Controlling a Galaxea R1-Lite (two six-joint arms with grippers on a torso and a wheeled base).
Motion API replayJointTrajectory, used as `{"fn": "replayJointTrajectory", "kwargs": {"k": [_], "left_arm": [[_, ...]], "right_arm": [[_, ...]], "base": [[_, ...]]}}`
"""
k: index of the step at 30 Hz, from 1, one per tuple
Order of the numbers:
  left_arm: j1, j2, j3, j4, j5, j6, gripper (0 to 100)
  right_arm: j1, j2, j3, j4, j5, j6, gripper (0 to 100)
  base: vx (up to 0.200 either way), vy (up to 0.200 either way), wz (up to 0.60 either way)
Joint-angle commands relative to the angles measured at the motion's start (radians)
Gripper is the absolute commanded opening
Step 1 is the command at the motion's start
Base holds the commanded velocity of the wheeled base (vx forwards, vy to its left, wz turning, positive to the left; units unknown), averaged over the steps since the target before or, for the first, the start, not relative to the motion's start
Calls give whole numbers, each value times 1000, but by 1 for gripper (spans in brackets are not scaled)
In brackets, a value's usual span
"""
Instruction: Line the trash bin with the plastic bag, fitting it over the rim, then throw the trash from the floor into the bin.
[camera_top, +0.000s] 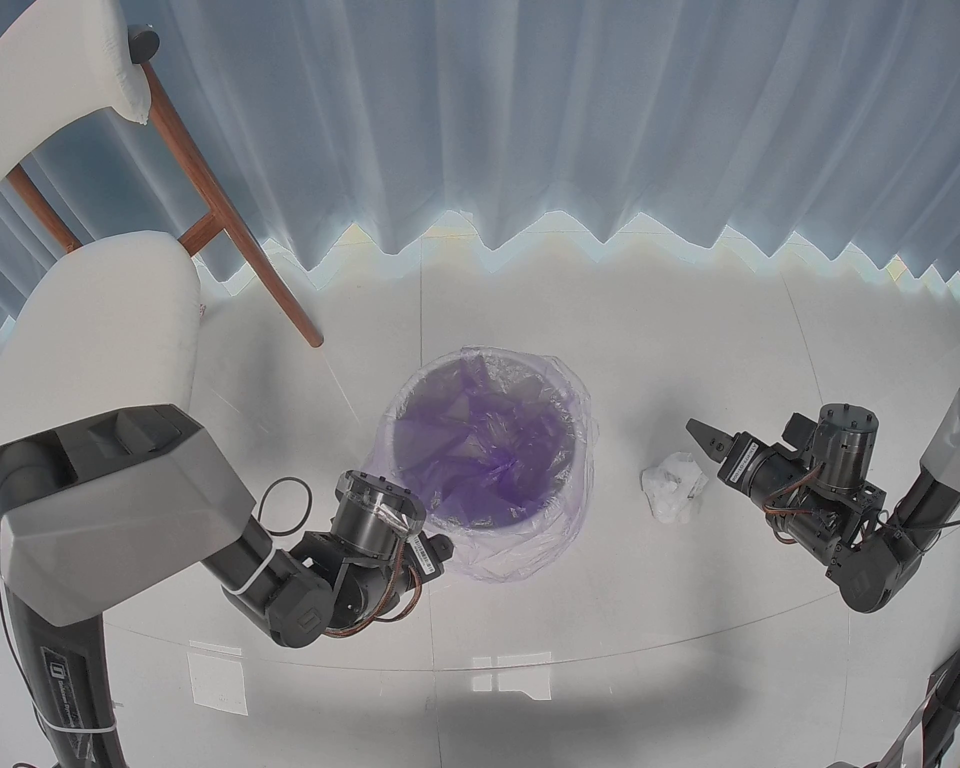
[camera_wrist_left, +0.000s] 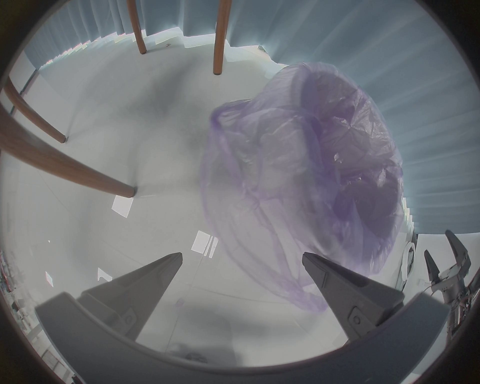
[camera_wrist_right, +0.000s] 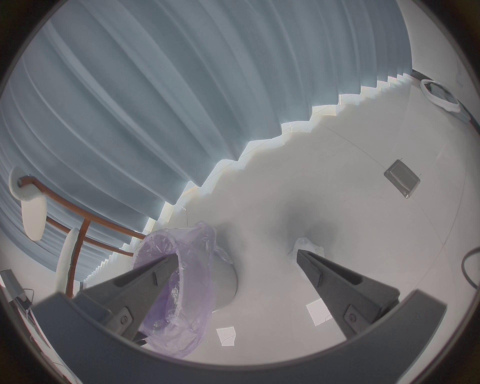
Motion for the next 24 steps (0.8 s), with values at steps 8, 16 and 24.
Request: {"fn": "replayJointTrajectory", "kwargs": {"k": [8, 16, 24], "left_arm": [[4, 161, -106, -2, 26, 87, 100], [22, 221, -115, -101, 39, 249, 100], [27, 264, -110, -208, 49, 409, 100]], "right_arm": [[-1, -4, 2, 0, -2, 0, 100], [-4, -4, 0, 0, -2, -2, 100], [-4, -4, 0, 0, -2, -3, 100]], "base": [[0, 0, 0], [0, 0, 0], [0, 0, 0]]}}
